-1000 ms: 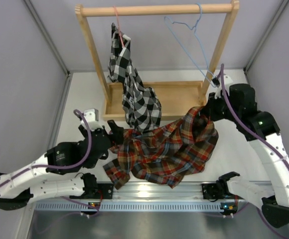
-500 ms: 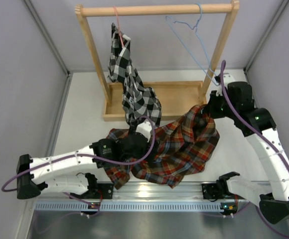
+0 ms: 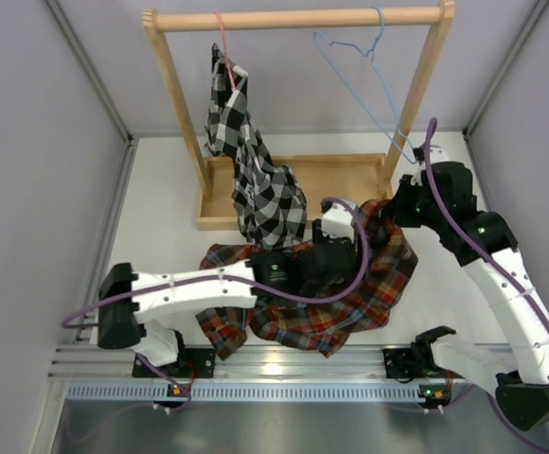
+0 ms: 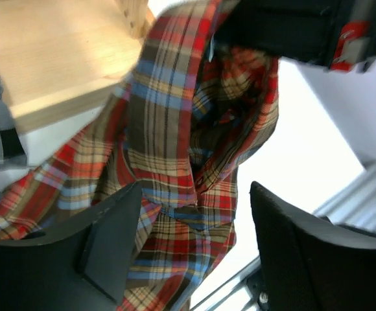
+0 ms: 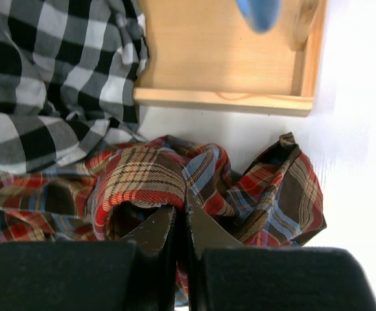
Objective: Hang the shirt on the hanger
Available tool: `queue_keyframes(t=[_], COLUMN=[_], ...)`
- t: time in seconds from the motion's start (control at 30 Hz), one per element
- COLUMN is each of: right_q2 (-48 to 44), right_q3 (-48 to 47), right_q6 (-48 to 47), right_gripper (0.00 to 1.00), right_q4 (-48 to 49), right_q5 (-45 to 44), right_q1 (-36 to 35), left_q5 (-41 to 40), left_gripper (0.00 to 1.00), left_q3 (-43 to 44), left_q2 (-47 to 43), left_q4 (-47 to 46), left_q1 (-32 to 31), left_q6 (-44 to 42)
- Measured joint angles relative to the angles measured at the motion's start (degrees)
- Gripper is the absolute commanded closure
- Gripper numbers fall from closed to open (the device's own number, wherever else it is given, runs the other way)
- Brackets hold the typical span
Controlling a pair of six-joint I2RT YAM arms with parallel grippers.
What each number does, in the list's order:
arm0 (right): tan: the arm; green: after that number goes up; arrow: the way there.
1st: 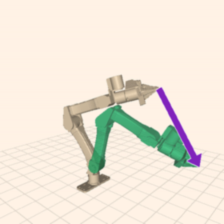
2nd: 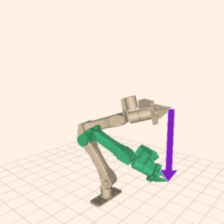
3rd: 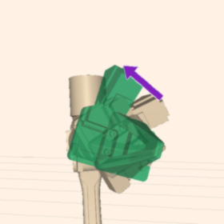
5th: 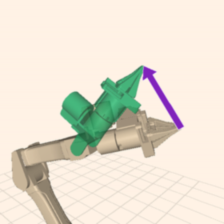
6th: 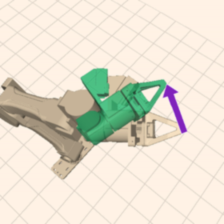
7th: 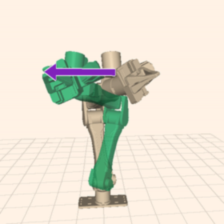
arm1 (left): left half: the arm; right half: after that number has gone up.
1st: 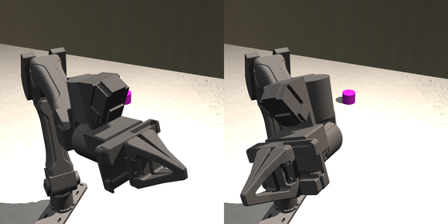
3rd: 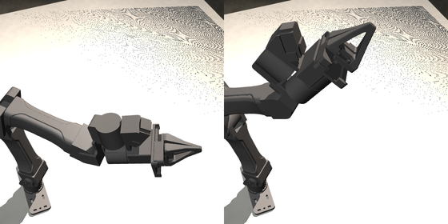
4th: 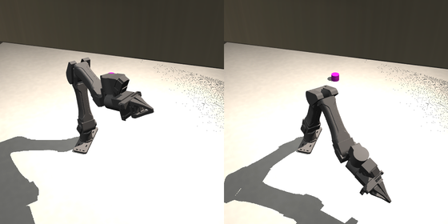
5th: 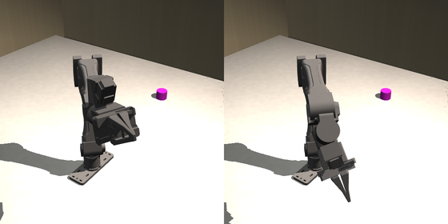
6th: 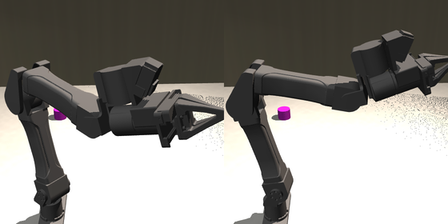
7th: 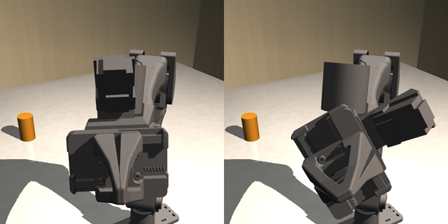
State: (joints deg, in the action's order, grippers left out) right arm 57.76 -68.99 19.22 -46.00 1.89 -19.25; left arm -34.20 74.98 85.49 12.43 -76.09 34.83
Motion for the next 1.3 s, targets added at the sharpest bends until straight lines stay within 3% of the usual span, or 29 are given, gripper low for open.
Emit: queue_keyframes(t=[0.2, 0.47, 0.6, 0.73, 0.93, 1.0, 1.1, 1.3], right_q2=[-1.55, -1.79, -1.86, -1.92, -1.88, -1.88, -1.81, -1.66], right_q3=[0.0, 0.0, 0.02, 0.02, 1.18, 1.4, 1.62, 2.6], right_q6=[3.06, 4.0, 4.0, 4.02, 3.98, 3.98, 3.98, 2.97], right_gripper=[1.0, 1.0, 1.0, 1.0, 1.0, 1.0, 1.0, 1.0], right_q4=[1.68, 1.9, 1.92, 2.08, 3.21, 3.39, 3.58, 4.13], right_q5=[-5.75, -7.89, -7.78, -7.41, -7.41, -7.41, -7.39, -8.33], right_q1=[-2.75, -4.48, -4.92, -5.03, -5.03, -5.03, -5.03, -5.03], left_q5=[-10.64, -16.06, -15.91, -14.71, -13.7, -12.74, -11.19, -7.13], left_gripper=[0.42, 0.43, 0.43, 0.61, 0.61, 0.66, 0.84, 0.87], left_q3=[9.97, 13.55, 13.84, 15.15, 15.8, 15.8, 15.8, 13.0], left_q2=[12.57, 18.95, 19.1, 19.61, 20.15, 20.15, 20.15, 18.4], left_q4=[7.45, 13.46, 14.36, 14.12, 13.73, 13.75, 13.68, 12.9], left_q1=[-2.21, -0.72, 1.4, 2.8, 2.62, 2.6, 2.6, 2.54], left_q6=[5.64, 8.39, 8.5, 7.78, 7.39, 7.15, 6.58, 5.99])
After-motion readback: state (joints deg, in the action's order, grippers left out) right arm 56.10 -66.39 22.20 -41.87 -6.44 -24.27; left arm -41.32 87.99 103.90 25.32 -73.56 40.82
